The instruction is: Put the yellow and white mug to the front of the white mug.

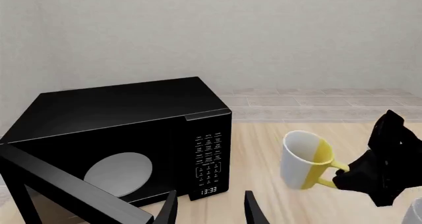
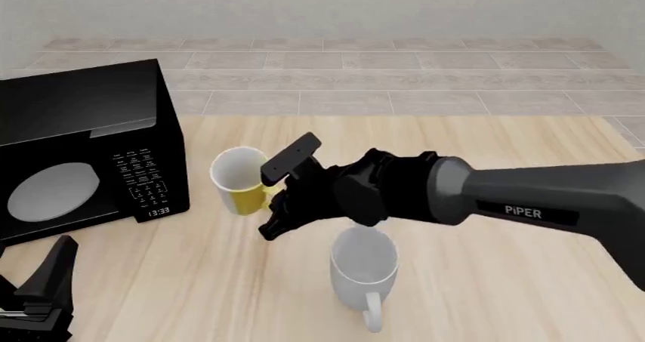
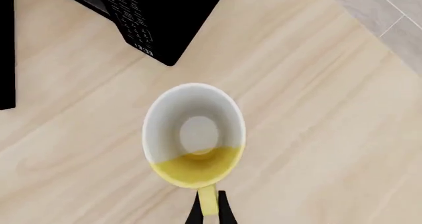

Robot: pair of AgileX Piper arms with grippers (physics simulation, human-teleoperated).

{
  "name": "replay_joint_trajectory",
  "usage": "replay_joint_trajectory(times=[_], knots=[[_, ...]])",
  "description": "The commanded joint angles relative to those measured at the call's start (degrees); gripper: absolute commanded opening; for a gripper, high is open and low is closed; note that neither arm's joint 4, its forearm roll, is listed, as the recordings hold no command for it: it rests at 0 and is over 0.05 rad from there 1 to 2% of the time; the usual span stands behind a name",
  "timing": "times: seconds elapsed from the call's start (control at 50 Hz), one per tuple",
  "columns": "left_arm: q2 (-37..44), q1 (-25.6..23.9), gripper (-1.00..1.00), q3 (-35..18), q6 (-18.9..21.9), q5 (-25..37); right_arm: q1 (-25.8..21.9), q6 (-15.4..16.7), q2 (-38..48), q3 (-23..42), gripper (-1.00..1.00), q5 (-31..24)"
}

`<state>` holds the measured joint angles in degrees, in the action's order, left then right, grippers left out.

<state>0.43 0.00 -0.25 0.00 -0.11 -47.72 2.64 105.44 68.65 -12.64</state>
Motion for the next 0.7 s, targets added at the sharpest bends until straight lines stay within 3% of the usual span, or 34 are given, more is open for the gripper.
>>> replay_joint_trajectory(times=[0.02, 0.7], knots=[[0.00, 0.00, 1.00, 0.00, 0.00, 0.00, 3.15, 0.49, -3.14, 1.87, -1.00, -2.58], [0.00, 0.00, 1.00, 0.00, 0.00, 0.00, 13.49, 0.74, -7.23, -3.27, -1.00, -0.63]])
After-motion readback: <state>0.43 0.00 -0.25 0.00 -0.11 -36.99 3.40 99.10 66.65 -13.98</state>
